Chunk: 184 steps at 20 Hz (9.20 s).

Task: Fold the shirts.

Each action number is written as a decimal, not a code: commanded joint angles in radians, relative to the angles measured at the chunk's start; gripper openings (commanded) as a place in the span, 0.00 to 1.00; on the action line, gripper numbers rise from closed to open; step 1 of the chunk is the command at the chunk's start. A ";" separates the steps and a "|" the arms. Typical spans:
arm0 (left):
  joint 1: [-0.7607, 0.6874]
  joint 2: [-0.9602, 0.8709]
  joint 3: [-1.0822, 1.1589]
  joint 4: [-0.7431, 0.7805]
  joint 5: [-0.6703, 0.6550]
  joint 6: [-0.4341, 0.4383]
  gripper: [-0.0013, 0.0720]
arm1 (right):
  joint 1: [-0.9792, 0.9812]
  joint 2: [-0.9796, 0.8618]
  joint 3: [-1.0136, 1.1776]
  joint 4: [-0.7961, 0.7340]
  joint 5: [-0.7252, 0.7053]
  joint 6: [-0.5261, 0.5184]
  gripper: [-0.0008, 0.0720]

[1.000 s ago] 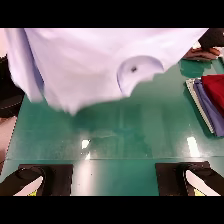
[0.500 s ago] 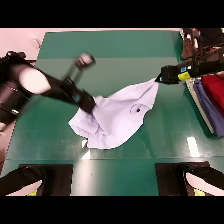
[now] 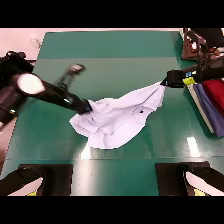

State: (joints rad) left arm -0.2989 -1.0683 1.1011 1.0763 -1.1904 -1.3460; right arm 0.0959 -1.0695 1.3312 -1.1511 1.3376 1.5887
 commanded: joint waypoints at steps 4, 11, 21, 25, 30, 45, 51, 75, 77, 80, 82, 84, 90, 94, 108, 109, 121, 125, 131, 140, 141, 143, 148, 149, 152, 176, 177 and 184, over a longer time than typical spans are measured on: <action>0.454 -0.010 -0.225 -0.037 0.034 0.028 0.73 | -0.019 0.025 -0.003 0.003 -0.003 0.000 0.03; 0.429 -0.155 -0.374 -0.263 0.164 0.187 0.73 | 0.044 -0.041 -0.003 0.007 -0.004 0.000 0.03; 0.332 -0.194 -0.194 -0.263 0.132 0.162 0.05 | 0.013 -0.019 0.037 0.008 -0.013 0.000 0.03; 0.463 0.033 0.138 -0.255 0.104 0.147 0.05 | -0.049 -0.018 0.309 0.007 0.070 -0.023 0.03; 0.518 0.266 0.585 -0.184 0.088 0.141 0.05 | -0.094 -0.017 0.739 0.006 0.185 -0.027 0.03; 0.518 0.152 0.726 -0.055 -0.072 -0.010 0.05 | -0.386 -0.037 0.718 0.249 0.212 -0.035 0.03; 0.517 -0.116 0.244 -0.135 -0.064 0.032 0.05 | -0.149 -0.351 0.507 0.000 0.153 -0.026 0.03; 0.724 -0.192 -0.312 -0.022 0.008 0.155 0.66 | -0.160 -0.214 0.037 0.087 0.048 -0.117 0.56; 0.724 -0.192 -0.351 -0.029 0.031 0.155 0.66 | -0.160 -0.192 0.005 0.085 0.048 -0.117 0.56; 0.724 -0.192 -0.381 -0.062 0.064 0.155 0.66 | -0.160 -0.179 -0.003 0.087 0.052 -0.117 0.56; 0.724 -0.192 -0.381 -0.126 0.070 0.182 0.46 | -0.163 -0.180 -0.003 0.079 0.071 -0.117 0.56; 0.724 -0.192 -0.381 -0.172 0.076 0.189 0.26 | -0.174 -0.179 -0.017 0.058 0.101 -0.116 0.56; 0.724 -0.152 -0.341 -0.183 0.054 0.213 0.05 | -0.395 -0.102 -0.420 0.050 0.113 -0.116 0.72; 0.724 -0.114 -0.319 -0.184 0.047 0.211 0.05 | -0.496 -0.100 -0.714 0.108 -0.013 -0.118 0.72; 0.724 0.182 -0.011 -0.219 -0.014 0.112 0.05 | -0.235 0.124 -0.364 0.351 -0.214 -0.251 0.03; 0.724 0.230 0.082 -0.239 -0.014 0.105 0.05 | -0.235 0.170 -0.233 0.307 -0.179 -0.234 0.03; 0.724 0.336 1.059 -0.263 -0.012 -0.017 0.05 | -0.235 0.177 0.864 -0.134 0.143 -0.035 0.03; 0.724 0.319 0.866 -0.231 -0.044 -0.061 0.05 | -0.234 0.074 0.806 -0.131 0.155 -0.026 0.03; 0.680 0.079 0.393 -0.232 -0.168 -0.037 0.05 | -0.178 -0.192 0.491 -0.134 0.193 -0.046 0.03; 0.377 -0.505 0.380 -0.079 0.117 -0.060 0.05 | -0.183 -0.589 0.450 -0.122 0.102 -0.045 0.03; 0.377 -0.554 0.438 -0.098 0.113 -0.059 0.05 | -0.183 -0.621 0.493 -0.122 0.102 -0.045 0.03; 0.377 -0.598 0.520 -0.096 0.107 -0.051 0.05 | -0.182 -0.664 0.573 -0.122 0.098 -0.044 0.03; 0.418 -0.595 0.565 -0.085 -0.040 0.006 0.05 | -0.185 -0.623 0.583 -0.172 0.172 -0.061 0.03; 0.425 -0.595 0.557 -0.068 -0.089 0.020 0.05 | -0.184 -0.591 0.534 -0.204 0.177 -0.071 0.03; 0.430 -0.595 0.492 -0.024 -0.154 0.020 0.05 | -0.189 -0.481 0.322 -0.238 0.137 -0.076 0.03; 0.503 -0.038 -0.365 0.135 -0.047 -0.032 0.69 | -0.356 0.024 -0.213 -0.121 0.071 -0.091 0.73; 0.503 -0.037 -0.409 0.095 -0.029 -0.022 0.69 | -0.355 0.043 -0.232 -0.118 0.069 -0.091 0.73; 0.502 -0.037 -0.557 0.000 -0.010 0.037 0.69 | -0.358 0.074 -0.280 -0.076 0.100 -0.091 0.72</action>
State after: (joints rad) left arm 0.2039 -1.1088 0.5953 1.0760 -1.2095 -1.3243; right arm -0.2592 -1.0069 1.0634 -1.2324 1.4189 1.4975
